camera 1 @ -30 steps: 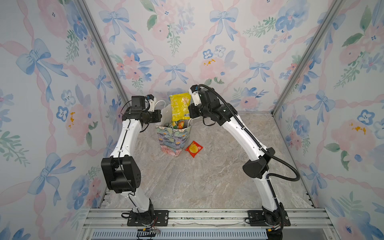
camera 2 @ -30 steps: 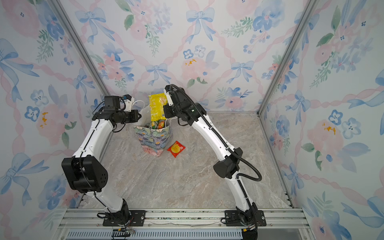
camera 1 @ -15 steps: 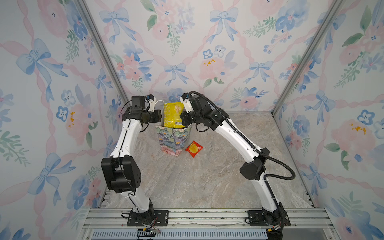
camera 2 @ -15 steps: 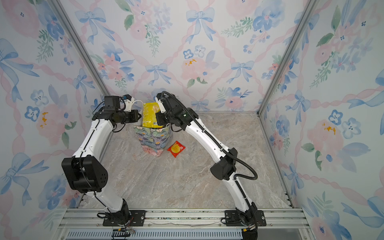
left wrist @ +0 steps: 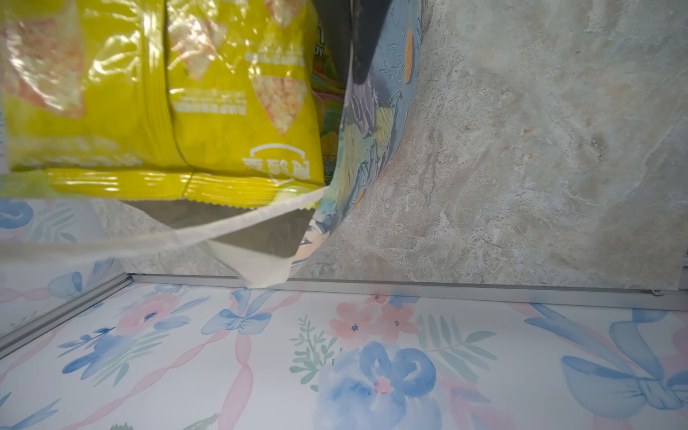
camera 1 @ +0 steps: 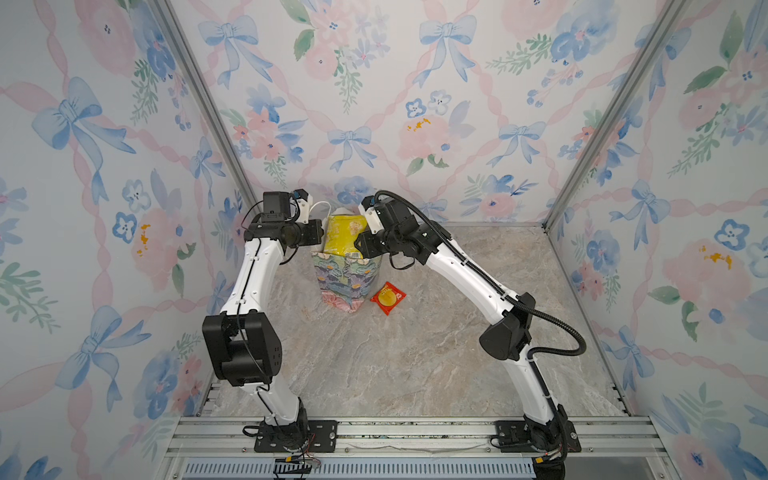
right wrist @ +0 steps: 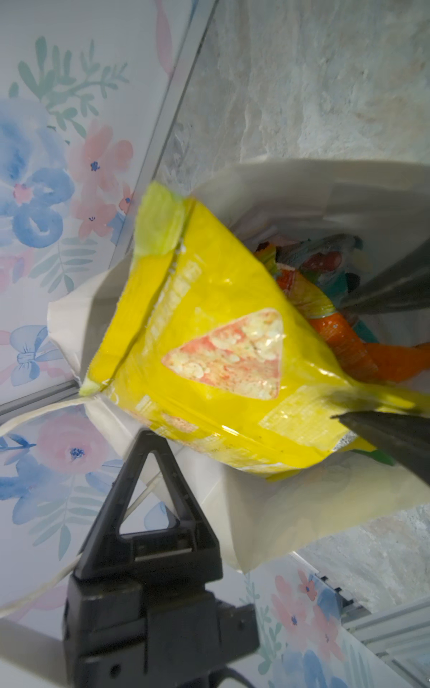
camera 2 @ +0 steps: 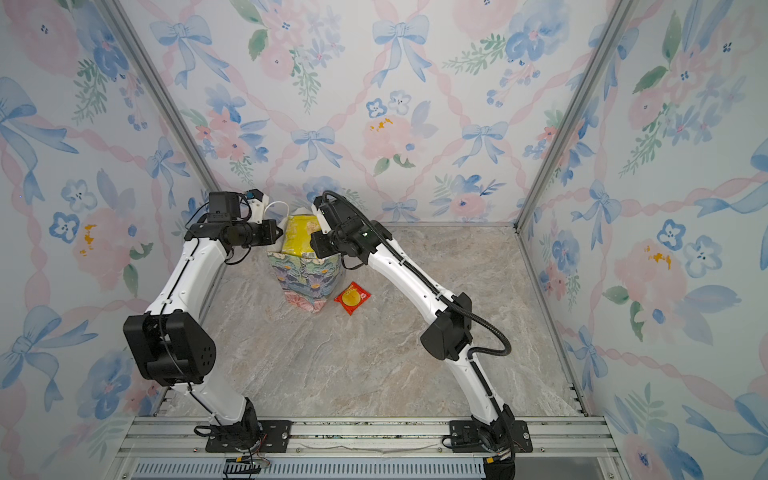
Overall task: Place the snacks into the paper bag
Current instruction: 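Lower the yellow bag into the gift bag with the right gripper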
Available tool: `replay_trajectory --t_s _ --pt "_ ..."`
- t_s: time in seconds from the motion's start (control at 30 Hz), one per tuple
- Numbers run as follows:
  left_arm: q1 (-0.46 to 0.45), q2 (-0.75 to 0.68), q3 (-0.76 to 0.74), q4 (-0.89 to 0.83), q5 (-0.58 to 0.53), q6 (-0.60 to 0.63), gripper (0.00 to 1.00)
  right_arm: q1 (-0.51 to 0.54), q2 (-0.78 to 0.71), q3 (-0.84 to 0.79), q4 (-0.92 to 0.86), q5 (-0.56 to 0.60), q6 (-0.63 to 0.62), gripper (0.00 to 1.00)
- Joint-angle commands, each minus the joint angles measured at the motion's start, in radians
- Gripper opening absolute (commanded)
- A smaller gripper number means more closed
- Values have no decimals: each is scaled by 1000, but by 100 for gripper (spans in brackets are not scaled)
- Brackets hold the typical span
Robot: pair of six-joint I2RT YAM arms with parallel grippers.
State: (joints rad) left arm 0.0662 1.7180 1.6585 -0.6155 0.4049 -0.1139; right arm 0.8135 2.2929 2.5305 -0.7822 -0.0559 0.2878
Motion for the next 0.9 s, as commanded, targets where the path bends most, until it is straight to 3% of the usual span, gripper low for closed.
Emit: replay_trajectory --t_s 0.0,0.27,0.57,0.87 --pt "3 17 -10 -29 -3 -4 0 6 -62 -3 -2 22 -20 58" --pt "2 17 -11 -29 -1 -5 0 10 -107 -6 14 79 -55 62" --pt "2 17 -11 -29 -1 -5 0 25 -42 81 46 64 -76 44" --pt "3 17 -11 -29 -3 -4 0 36 63 157 112 21 -79 42"
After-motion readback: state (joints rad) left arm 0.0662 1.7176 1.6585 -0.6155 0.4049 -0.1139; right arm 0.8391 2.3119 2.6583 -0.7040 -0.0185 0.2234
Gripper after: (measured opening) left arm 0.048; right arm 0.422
